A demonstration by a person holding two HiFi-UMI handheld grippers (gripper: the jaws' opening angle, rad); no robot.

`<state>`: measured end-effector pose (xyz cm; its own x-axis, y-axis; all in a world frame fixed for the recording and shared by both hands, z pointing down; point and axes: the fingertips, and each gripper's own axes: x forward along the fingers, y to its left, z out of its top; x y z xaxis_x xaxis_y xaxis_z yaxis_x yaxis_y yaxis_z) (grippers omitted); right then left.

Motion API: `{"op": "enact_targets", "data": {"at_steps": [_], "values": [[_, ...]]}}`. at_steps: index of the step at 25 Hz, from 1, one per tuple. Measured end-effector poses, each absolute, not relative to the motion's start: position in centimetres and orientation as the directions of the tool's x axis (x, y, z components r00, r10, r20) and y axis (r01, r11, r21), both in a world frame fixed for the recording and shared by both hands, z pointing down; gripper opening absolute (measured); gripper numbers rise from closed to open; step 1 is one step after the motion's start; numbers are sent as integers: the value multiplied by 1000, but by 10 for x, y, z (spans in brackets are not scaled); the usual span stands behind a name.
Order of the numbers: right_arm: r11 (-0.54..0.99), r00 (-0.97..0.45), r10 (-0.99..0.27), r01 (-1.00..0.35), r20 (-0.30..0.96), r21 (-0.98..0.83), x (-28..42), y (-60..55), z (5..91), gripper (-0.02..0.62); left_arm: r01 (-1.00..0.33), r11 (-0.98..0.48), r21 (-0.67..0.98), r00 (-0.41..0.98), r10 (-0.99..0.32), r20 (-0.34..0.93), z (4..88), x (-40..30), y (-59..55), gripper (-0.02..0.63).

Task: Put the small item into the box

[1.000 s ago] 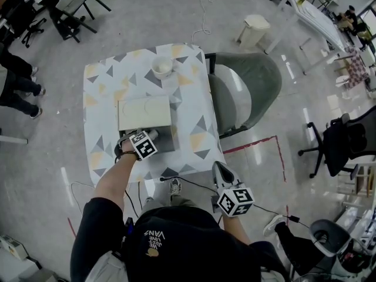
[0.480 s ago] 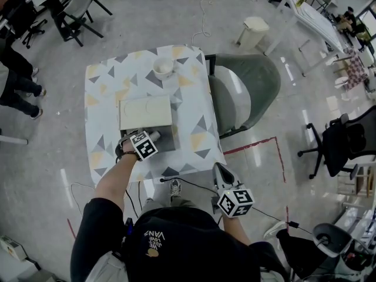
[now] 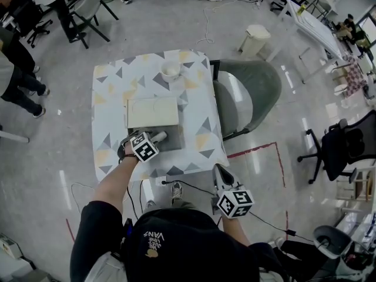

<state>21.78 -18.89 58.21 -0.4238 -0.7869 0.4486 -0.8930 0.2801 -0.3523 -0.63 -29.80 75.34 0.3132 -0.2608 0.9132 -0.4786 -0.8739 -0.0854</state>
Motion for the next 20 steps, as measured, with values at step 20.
{"op": "enact_targets", "data": {"at_steps": [20], "values": [[342, -457, -794, -881, 401, -327, 141, -129, 546, 0, -759, -651, -24, 523, -630, 574, 614, -58, -237, 8]]}}
